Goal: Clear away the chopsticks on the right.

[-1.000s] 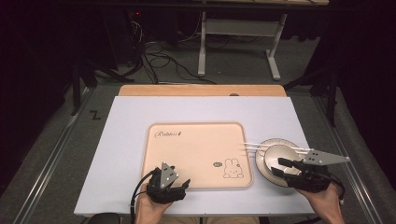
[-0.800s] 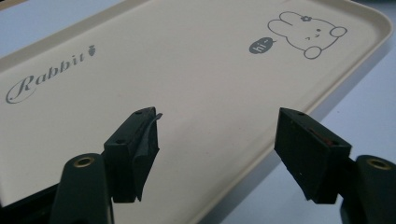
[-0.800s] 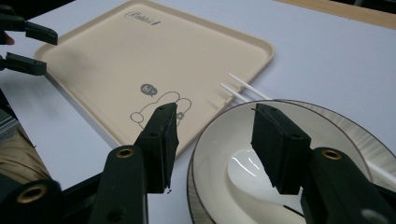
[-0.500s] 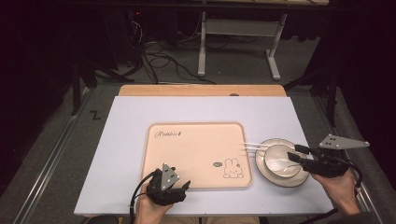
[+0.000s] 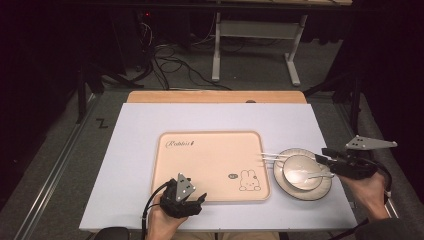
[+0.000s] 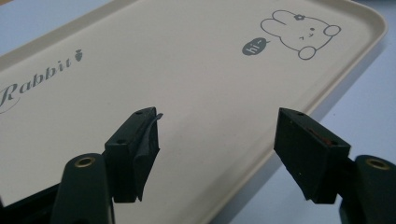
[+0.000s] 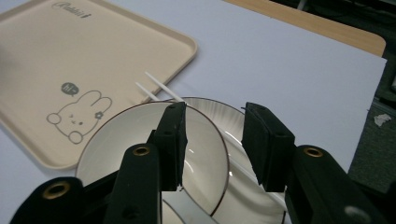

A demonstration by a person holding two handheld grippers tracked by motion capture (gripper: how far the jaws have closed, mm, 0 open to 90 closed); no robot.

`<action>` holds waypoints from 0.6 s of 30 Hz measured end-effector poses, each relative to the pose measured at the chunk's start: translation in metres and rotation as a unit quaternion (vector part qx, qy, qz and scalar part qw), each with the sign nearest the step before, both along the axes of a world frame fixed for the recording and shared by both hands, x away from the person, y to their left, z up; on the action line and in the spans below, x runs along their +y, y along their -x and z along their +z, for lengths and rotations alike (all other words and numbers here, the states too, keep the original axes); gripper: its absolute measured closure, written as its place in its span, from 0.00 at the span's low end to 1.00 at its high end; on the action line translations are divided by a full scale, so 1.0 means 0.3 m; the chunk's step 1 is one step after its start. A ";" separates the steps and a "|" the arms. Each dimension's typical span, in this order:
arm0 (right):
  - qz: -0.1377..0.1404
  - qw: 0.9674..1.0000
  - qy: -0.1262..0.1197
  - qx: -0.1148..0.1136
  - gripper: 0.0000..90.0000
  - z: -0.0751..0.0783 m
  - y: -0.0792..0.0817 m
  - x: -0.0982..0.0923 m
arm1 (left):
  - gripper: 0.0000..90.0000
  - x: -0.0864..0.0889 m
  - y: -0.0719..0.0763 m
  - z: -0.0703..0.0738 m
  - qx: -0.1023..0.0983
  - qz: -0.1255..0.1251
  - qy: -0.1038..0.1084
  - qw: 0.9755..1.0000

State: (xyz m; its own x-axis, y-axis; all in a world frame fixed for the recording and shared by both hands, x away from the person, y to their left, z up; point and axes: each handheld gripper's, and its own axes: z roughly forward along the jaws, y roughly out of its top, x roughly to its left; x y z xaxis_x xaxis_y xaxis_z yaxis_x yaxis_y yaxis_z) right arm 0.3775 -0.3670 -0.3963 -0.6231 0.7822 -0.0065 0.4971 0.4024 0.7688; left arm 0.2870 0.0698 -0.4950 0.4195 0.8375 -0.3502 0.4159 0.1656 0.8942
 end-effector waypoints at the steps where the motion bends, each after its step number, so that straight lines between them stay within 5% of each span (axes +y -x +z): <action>1: -0.004 1.000 0.008 0.000 0.70 -0.008 -0.017 -0.002 | 0.35 -0.002 -0.002 -0.001 0.000 0.000 0.002 1.000; 8: 0.000 1.000 0.020 0.009 0.70 -0.034 -0.072 -0.013 | 0.35 -0.002 -0.001 0.000 0.000 -0.001 0.003 1.000; 13: -0.017 0.999 0.002 0.030 0.70 -0.040 -0.111 -0.048 | 0.36 0.001 0.002 0.004 -0.001 -0.001 0.005 1.000; 18: -0.021 0.999 0.021 0.037 0.70 -0.047 -0.124 -0.063 | 0.36 0.005 0.008 0.000 0.001 0.001 0.003 1.000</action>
